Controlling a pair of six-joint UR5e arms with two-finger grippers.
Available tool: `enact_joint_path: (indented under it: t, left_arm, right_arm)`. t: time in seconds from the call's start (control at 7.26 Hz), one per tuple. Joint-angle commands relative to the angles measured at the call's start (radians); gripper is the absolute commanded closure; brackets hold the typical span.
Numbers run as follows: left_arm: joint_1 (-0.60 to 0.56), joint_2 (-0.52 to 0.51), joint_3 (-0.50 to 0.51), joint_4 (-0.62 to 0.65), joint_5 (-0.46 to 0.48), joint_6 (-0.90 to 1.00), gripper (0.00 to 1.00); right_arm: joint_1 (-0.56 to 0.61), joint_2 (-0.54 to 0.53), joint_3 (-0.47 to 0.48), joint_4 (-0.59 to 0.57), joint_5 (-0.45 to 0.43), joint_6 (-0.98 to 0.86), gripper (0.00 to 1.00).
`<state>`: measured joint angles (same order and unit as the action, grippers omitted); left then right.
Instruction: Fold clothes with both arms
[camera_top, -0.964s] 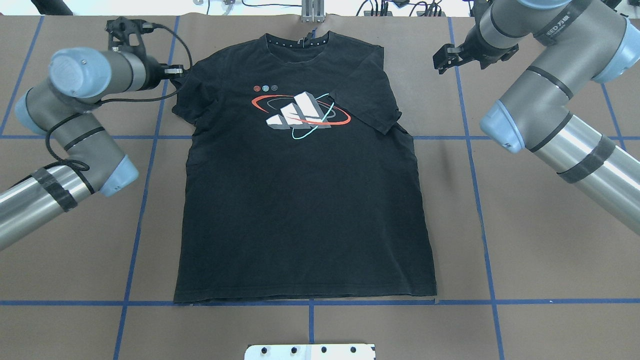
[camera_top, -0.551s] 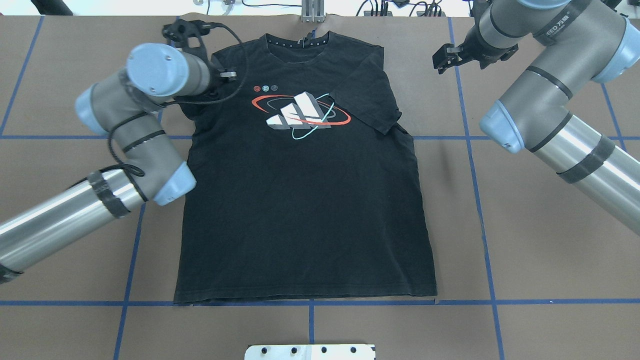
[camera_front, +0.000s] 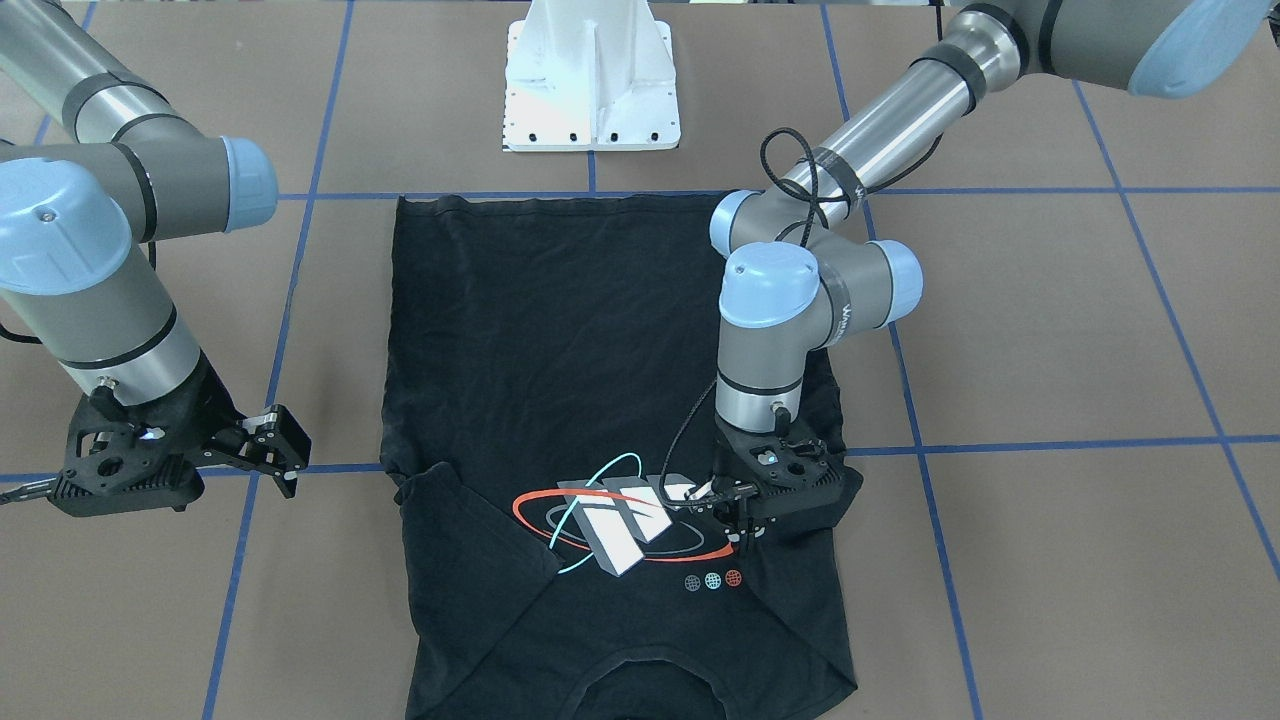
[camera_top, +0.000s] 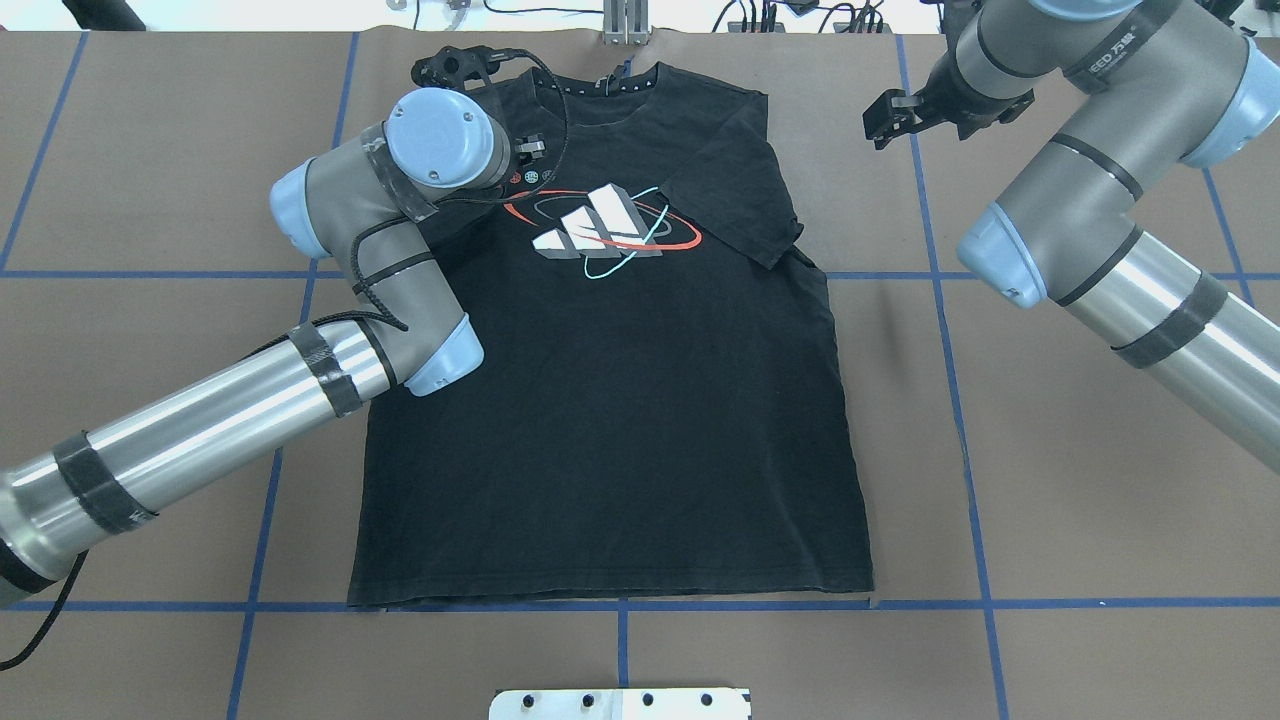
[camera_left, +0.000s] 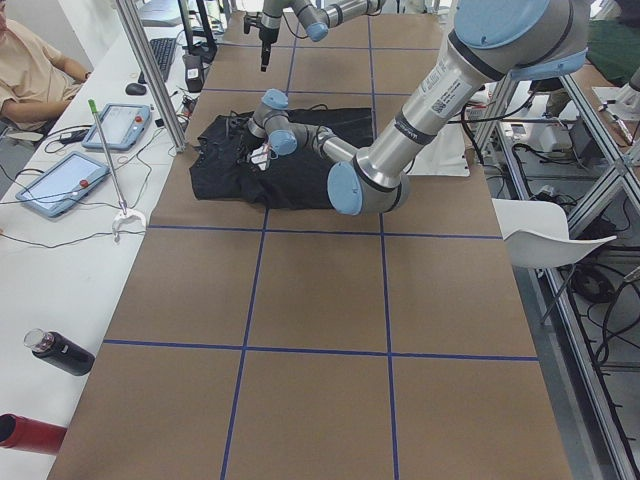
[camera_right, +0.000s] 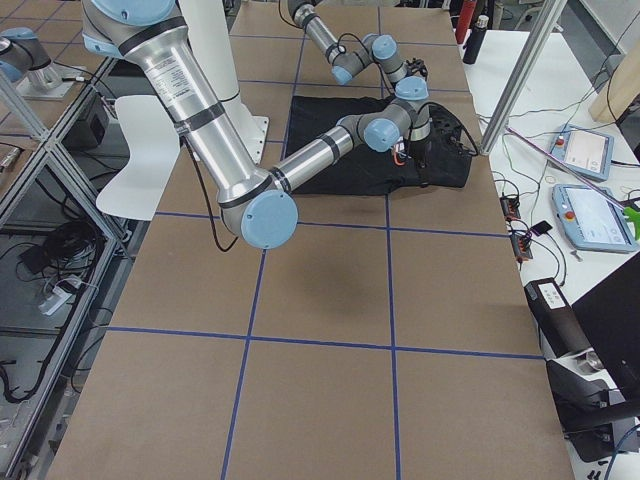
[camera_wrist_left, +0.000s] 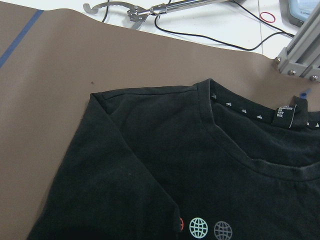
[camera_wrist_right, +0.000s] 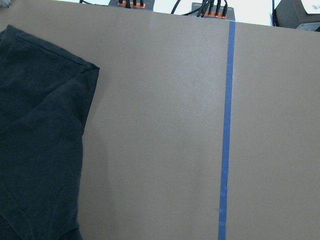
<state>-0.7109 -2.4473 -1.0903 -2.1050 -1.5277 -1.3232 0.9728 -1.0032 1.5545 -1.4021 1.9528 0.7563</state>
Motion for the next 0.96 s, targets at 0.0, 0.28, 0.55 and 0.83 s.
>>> enact_joint_path:
  t: [0.0, 0.28, 0.55, 0.83]
  left_arm:
    - [0.001, -0.029, 0.038, -0.001, 0.006, -0.008, 1.0]
    - [-0.004, -0.019, 0.011, -0.019, 0.0, 0.123, 0.0]
    - [-0.007, 0.084, -0.159, -0.023, -0.02, 0.206, 0.0]
    - [-0.01, 0.288, -0.438, -0.02, -0.121, 0.32, 0.0]
  right_arm:
    - [-0.002, 0.0, -0.001, 0.0, 0.0, 0.0, 0.0]
    - [-0.002, 0.0, -0.001, 0.0, 0.0, 0.002, 0.0]
    - [-0.003, -0.002, 0.033, -0.002, 0.002, 0.044, 0.0]
    - [-0.07, -0.055, 0.163, -0.014, -0.006, 0.171, 0.0]
